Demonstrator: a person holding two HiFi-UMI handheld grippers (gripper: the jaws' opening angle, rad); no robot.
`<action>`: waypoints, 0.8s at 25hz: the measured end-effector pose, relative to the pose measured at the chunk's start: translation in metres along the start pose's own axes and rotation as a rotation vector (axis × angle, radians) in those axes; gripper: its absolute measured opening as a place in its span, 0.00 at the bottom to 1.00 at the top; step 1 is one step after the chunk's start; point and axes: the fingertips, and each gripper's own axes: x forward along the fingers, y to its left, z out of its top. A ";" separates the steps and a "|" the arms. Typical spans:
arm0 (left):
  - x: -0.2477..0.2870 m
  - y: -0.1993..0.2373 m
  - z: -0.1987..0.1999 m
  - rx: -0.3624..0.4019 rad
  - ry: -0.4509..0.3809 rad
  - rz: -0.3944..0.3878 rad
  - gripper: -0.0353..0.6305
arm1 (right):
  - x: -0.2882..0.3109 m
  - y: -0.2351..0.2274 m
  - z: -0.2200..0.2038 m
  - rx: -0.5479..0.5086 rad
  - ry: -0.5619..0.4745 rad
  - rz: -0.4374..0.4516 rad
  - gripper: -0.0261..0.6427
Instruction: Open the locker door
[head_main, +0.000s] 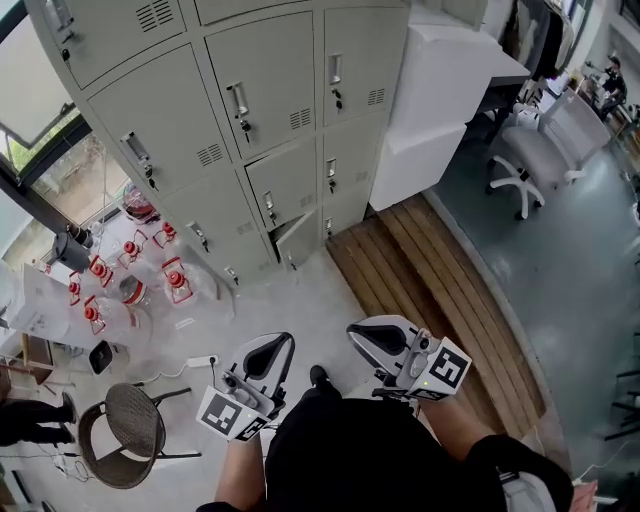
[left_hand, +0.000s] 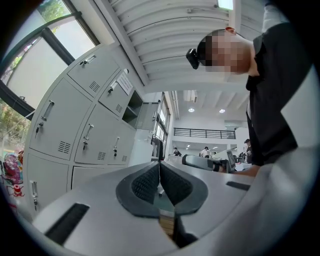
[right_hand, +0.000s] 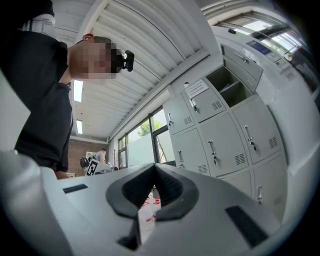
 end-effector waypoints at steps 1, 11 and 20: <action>0.001 0.011 0.003 0.000 -0.004 0.001 0.08 | 0.010 -0.006 0.000 -0.002 0.002 0.000 0.05; 0.010 0.081 0.000 -0.047 -0.031 0.006 0.08 | 0.069 -0.053 -0.009 -0.022 0.042 -0.078 0.05; 0.018 0.112 -0.008 -0.075 -0.041 0.024 0.08 | 0.096 -0.075 -0.025 0.006 0.071 -0.047 0.05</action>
